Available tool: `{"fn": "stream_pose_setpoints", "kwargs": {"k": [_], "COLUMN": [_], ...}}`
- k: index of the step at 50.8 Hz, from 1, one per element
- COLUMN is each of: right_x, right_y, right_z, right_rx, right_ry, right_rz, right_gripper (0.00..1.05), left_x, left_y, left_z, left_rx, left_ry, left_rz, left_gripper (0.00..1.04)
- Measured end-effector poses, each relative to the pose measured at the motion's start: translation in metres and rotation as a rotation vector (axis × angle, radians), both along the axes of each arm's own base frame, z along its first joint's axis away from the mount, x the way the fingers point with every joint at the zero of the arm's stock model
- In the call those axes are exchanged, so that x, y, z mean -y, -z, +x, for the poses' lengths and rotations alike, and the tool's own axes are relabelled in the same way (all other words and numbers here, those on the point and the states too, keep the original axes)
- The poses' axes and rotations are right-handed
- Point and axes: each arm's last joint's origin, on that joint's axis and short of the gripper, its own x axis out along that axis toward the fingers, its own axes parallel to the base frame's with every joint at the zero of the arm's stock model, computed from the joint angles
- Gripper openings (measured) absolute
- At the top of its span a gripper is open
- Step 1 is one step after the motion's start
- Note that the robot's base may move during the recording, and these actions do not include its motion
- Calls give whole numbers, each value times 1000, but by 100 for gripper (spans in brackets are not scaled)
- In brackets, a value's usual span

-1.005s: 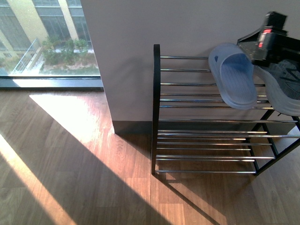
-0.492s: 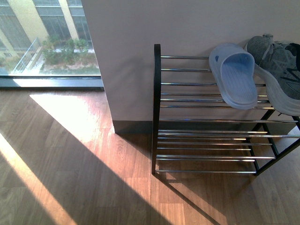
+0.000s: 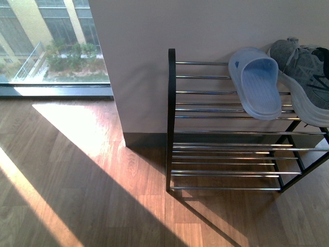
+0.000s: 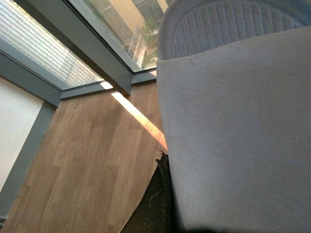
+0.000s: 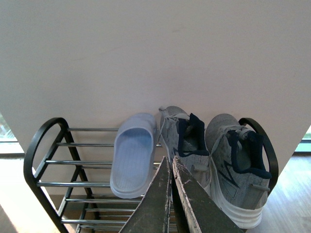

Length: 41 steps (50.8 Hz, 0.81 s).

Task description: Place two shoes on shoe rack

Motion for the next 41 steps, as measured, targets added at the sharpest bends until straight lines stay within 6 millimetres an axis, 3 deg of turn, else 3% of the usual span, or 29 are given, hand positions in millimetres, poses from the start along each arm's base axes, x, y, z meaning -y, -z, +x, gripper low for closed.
{"fn": "stream_pose_setpoints", "kwargs": {"k": [41], "right_x": [0], "right_y": [-11], "right_z": [-34], "right_rx": [35], "right_ry": [-1], "right_rz": [0], "right_gripper": [1], "left_x": [0], "left_y": [0], "left_z": [0], "left_rx": [0], "left_ry": [0], "left_rz": [0], "left_gripper": [2]}}
